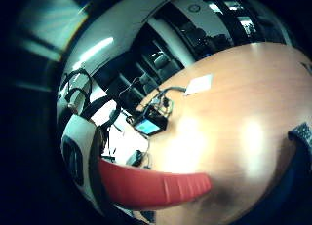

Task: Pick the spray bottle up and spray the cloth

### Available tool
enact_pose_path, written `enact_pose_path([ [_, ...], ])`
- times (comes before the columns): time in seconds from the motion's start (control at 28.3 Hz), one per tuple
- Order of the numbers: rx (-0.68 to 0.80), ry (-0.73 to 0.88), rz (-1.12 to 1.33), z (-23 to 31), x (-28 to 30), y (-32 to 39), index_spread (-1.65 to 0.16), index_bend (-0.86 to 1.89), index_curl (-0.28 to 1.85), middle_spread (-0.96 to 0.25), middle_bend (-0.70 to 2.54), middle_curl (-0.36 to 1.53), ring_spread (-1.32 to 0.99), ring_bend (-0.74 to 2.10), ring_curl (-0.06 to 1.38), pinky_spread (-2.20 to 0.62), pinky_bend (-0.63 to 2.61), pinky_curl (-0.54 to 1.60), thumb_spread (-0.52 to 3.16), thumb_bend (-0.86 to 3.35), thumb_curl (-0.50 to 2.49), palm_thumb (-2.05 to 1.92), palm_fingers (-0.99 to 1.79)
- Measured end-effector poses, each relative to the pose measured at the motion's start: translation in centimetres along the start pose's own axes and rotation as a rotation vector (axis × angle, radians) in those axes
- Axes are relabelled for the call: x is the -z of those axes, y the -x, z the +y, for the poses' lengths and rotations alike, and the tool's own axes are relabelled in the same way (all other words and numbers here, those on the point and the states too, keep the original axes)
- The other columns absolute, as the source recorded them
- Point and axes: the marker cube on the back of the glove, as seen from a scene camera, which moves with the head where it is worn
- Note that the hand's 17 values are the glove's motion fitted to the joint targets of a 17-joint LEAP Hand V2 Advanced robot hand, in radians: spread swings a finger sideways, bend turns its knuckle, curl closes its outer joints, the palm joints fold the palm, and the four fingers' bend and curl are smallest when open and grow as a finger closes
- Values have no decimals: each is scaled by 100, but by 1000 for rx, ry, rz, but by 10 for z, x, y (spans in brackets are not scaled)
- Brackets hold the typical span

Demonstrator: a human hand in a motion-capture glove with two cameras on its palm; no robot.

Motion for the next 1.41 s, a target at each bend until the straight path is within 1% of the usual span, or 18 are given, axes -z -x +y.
enact_pose_path([
  [0.57,-125,141,56,29,-40,-25,-28,17,55,-20,52,52,-20,72,46,-31,53,42,61,-4,72,86,133],
  [0.67,-140,183,71,38,-46,-25,-28,19,55,-19,53,52,-21,66,44,-31,51,41,66,-4,70,85,131],
  [0.81,-142,233,115,44,-45,-31,-29,19,54,-20,51,50,-20,58,42,-24,44,39,71,-3,67,85,118],
  [0.92,-138,284,155,49,-44,-34,-30,16,52,-20,46,48,-20,50,40,-16,36,37,76,-3,65,86,100],
  [1.17,-144,411,239,63,-42,-29,-32,8,45,-16,31,43,-17,44,39,-1,36,38,84,-3,61,86,70],
  [1.27,-111,459,351,71,-33,-23,-32,6,41,-15,26,42,-16,42,38,5,38,38,86,-4,58,84,62],
  [1.41,-12,516,500,84,-15,-11,-31,2,34,-11,23,40,-12,43,38,13,41,38,91,-6,53,77,50],
])
